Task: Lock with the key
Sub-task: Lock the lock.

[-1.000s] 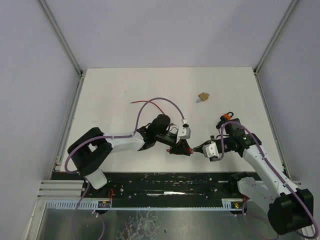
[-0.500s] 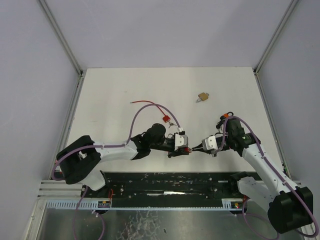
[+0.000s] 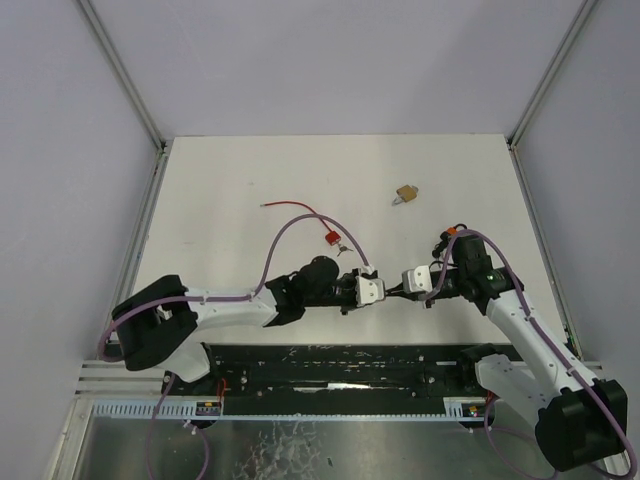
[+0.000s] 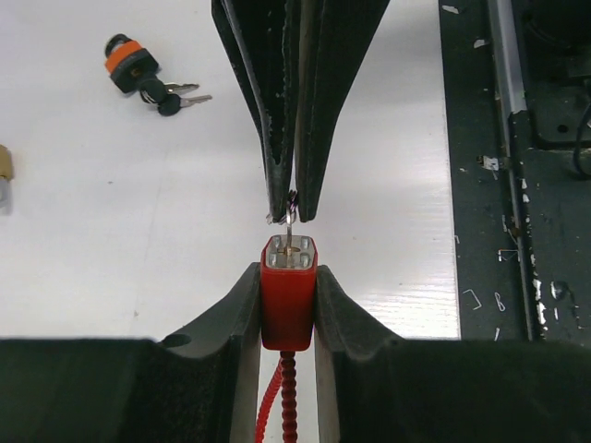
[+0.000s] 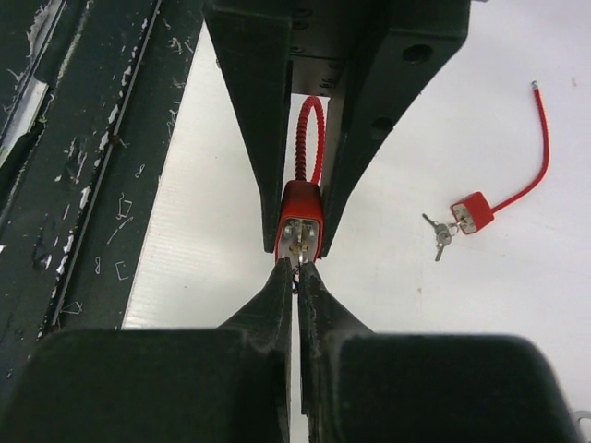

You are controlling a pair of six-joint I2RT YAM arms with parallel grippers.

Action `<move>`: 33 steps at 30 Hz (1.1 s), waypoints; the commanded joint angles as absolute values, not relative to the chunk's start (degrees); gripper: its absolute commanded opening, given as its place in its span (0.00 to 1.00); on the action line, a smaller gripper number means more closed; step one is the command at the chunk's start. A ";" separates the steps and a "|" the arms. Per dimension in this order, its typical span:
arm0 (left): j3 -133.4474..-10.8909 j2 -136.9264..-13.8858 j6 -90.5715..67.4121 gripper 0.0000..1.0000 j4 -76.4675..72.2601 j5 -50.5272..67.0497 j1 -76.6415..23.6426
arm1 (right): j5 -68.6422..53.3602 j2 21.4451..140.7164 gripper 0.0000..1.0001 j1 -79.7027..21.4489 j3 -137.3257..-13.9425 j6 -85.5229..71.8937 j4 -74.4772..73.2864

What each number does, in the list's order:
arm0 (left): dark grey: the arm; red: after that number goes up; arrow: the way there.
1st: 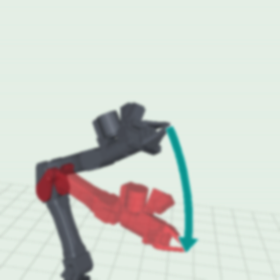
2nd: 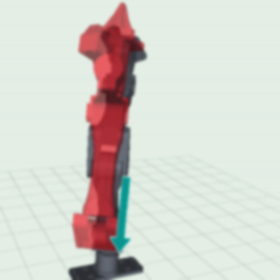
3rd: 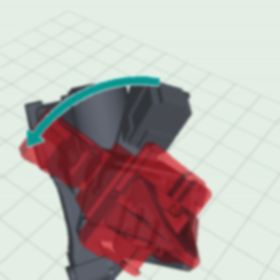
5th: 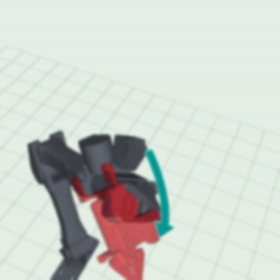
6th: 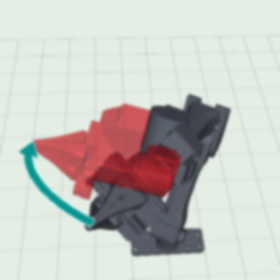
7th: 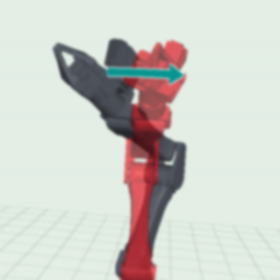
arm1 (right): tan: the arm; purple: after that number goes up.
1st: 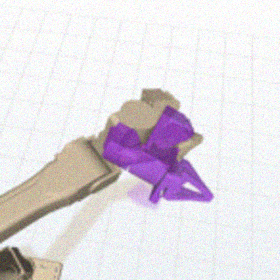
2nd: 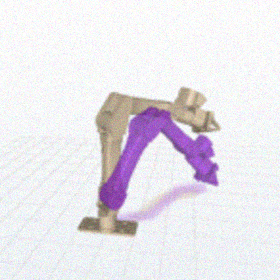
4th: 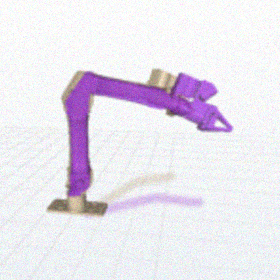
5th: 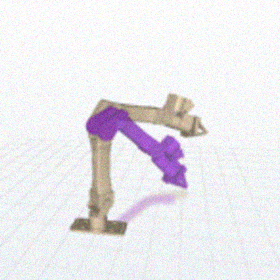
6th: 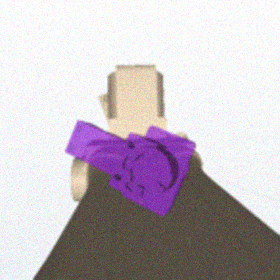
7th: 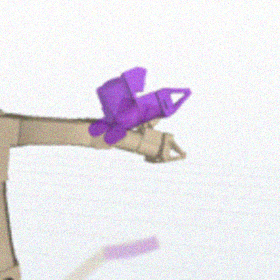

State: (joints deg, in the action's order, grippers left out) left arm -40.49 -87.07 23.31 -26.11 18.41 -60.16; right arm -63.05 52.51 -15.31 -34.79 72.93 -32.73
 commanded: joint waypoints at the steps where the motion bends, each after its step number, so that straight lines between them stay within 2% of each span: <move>1: -37.58 -84.84 27.13 0.00 -26.25 11.32 -59.53 | -64.78 50.87 0.00 -15.32 -35.71 68.48 -31.67; 4: -38.58 -85.26 25.89 0.00 -25.36 17.78 -59.48 | -67.84 52.22 0.00 -15.31 -34.75 82.53 -39.68; 6: -39.98 -85.89 24.77 0.00 -23.64 24.95 -59.09 | -67.23 52.63 0.00 -15.32 -35.32 83.58 -40.70; 7: -40.59 -86.44 24.40 0.00 -22.74 28.09 -58.81 | -66.91 52.35 0.00 -15.29 -36.01 81.31 -39.32; 10: -40.77 -87.07 24.81 0.00 -21.55 25.16 -58.75 | -64.48 50.07 0.00 -14.52 -35.88 65.54 -29.29; 15: -41.02 -86.90 25.28 0.00 -21.06 20.53 -59.22 | -64.74 48.32 0.24 -14.08 -33.15 66.06 -27.74; 21: -41.95 -88.48 24.91 0.00 -21.07 19.66 -60.93 | -66.82 48.40 0.44 -14.08 -32.78 69.36 -29.98; 25: -42.73 -88.68 24.61 0.00 -20.92 19.54 -61.35 | -67.76 49.86 0.44 -14.07 -31.18 68.02 -28.28; 33: -43.48 -88.69 23.29 0.00 -21.48 19.40 -61.87 | -70.21 53.56 0.37 -14.08 -28.89 63.08 -22.57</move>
